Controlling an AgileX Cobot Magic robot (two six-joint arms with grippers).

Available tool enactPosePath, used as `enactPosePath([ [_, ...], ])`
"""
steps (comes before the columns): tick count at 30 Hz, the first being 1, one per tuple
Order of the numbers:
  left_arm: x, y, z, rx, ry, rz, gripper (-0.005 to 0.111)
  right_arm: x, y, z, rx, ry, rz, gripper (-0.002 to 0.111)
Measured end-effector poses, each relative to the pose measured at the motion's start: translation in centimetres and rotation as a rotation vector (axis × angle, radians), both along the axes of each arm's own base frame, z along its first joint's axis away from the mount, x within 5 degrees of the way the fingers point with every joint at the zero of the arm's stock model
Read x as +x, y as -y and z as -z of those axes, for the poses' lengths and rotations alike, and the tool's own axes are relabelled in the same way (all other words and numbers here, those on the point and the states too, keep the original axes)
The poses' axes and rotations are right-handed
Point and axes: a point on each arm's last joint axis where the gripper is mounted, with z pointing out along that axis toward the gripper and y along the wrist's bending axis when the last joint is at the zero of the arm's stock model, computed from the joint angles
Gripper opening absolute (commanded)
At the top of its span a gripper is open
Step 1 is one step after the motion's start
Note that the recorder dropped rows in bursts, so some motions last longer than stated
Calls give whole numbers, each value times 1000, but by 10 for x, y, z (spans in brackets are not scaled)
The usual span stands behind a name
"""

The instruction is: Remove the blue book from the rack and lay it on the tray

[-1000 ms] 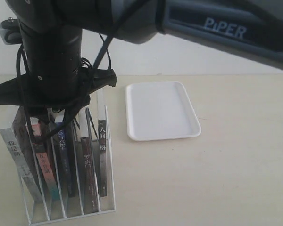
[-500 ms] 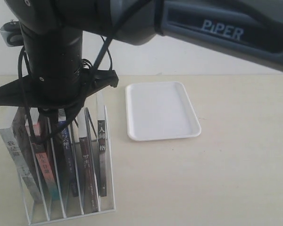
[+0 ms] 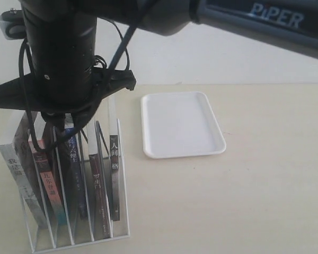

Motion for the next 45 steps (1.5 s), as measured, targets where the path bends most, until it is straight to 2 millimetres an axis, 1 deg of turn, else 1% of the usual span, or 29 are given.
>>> enactPosePath([
  [6, 0, 0, 0, 0, 0, 0, 5, -2, 4, -9, 5, 21, -28, 0],
  [15, 0, 0, 0, 0, 0, 0, 5, -2, 3, -10, 11, 30, -37, 0],
  [19, 0, 0, 0, 0, 0, 0, 5, -3, 5, -15, 23, 41, -40, 0],
  [27, 0, 0, 0, 0, 0, 0, 5, -7, 15, -41, 81, 101, -47, 0],
  [38, 0, 0, 0, 0, 0, 0, 5, -13, 26, -63, 111, 147, -78, 0],
  [45, 0, 0, 0, 0, 0, 0, 5, -20, 41, -89, 165, 191, -79, 0],
])
